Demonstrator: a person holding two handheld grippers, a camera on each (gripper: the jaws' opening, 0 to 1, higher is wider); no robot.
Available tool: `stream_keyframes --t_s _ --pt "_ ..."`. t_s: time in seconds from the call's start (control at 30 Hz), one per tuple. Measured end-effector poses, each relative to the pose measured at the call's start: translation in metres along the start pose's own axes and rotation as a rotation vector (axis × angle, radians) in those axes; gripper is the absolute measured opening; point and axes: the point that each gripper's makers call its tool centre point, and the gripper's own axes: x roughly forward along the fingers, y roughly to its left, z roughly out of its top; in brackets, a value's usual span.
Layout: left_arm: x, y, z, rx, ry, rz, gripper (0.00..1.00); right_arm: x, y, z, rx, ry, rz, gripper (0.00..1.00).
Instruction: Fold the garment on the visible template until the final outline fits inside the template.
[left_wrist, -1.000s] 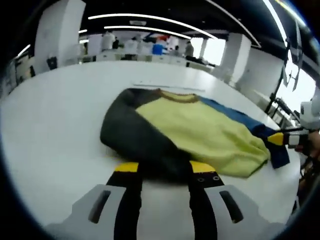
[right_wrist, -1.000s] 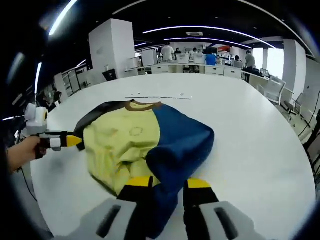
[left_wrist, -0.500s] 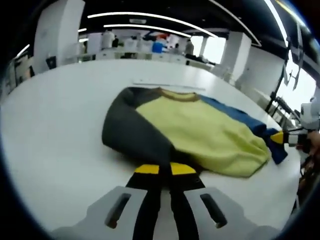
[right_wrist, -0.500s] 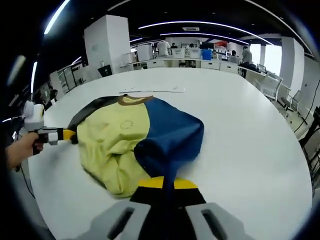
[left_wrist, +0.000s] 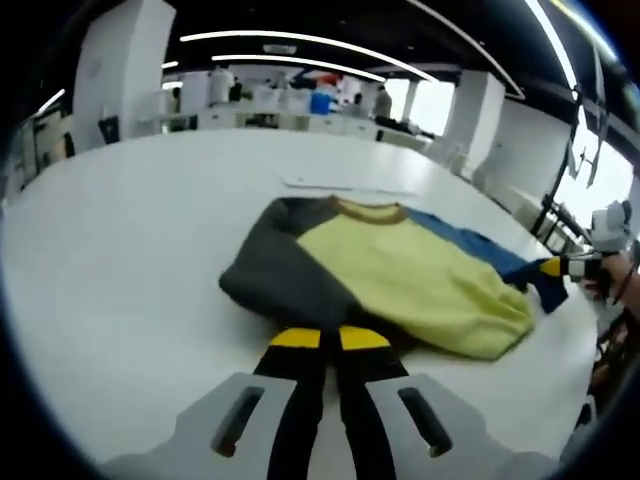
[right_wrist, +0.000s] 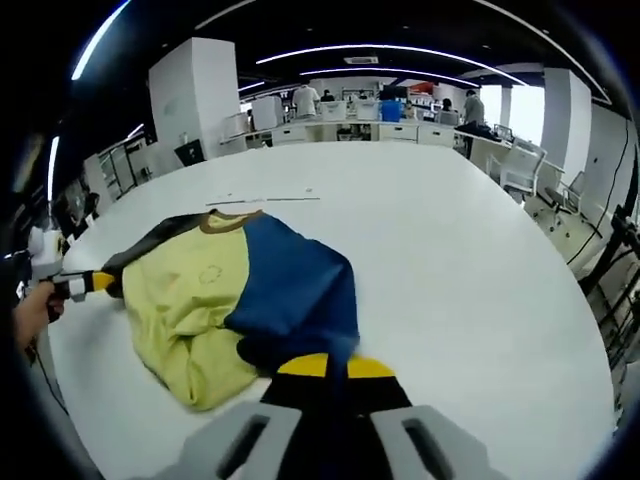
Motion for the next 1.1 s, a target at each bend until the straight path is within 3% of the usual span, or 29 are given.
stream_keyframes --t_s 0.33,0.6,0.87,1.1 --pt "-0.020 0.022 0.013 0.036 -0.004 0.071 0.01 -0.002 -0.031 0.013 -0.010 0.009 -0.043 0.00" --pt "-0.032 0.045 0.014 0.043 0.001 0.119 0.01 -0.001 -0.046 0.018 -0.014 0.029 -0.052 0.00" --pt "-0.044 0.076 0.016 0.069 0.031 0.174 0.01 -0.004 -0.054 0.023 -0.008 0.042 -0.054 0.00" --pt "-0.039 0.104 0.019 0.067 0.049 0.207 0.01 0.004 -0.066 0.022 -0.021 0.079 -0.052 0.00"
